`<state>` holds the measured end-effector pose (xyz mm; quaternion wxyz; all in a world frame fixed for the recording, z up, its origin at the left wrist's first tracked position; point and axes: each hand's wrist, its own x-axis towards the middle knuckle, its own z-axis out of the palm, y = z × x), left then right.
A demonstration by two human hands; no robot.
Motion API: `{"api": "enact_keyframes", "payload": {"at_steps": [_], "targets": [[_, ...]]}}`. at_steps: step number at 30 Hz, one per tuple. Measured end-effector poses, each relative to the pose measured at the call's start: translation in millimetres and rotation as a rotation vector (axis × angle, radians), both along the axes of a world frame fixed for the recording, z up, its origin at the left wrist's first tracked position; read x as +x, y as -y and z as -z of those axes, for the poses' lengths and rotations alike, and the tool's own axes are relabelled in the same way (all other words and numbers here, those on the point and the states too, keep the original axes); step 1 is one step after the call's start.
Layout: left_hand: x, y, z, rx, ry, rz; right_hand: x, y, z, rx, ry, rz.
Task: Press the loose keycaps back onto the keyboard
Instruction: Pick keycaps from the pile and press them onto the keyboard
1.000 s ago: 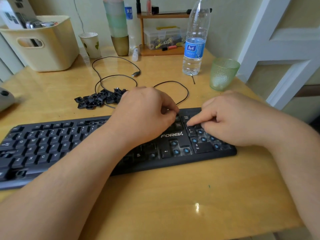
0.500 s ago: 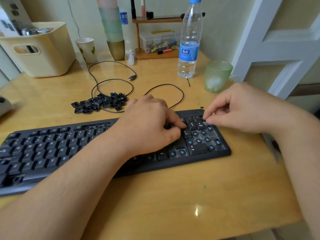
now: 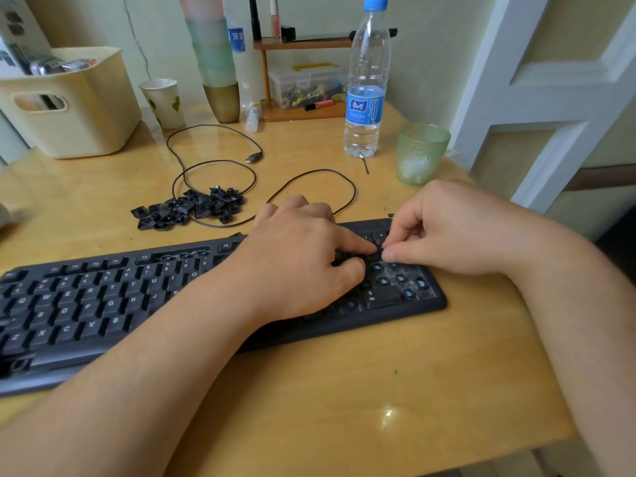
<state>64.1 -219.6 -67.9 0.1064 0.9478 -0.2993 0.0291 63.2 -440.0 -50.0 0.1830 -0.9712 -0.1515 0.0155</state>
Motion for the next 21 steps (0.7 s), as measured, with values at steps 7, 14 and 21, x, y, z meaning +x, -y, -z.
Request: {"api": "enact_keyframes", "payload": {"at_steps": [7,14,21], "targets": [[0.7,-5.2,1.7,-0.060,0.032,-0.029,5.3,8.9,-0.3,0.036,0.132,0.058],[-0.2,-2.9,3.4,-0.037,0.051,-0.001,8.0,3.0,4.8,0.057,0.022,0.073],[-0.2,-2.2,4.3,-0.051,0.068,-0.011,0.1,-4.0,-0.2,0.004,-0.028,0.097]]}}
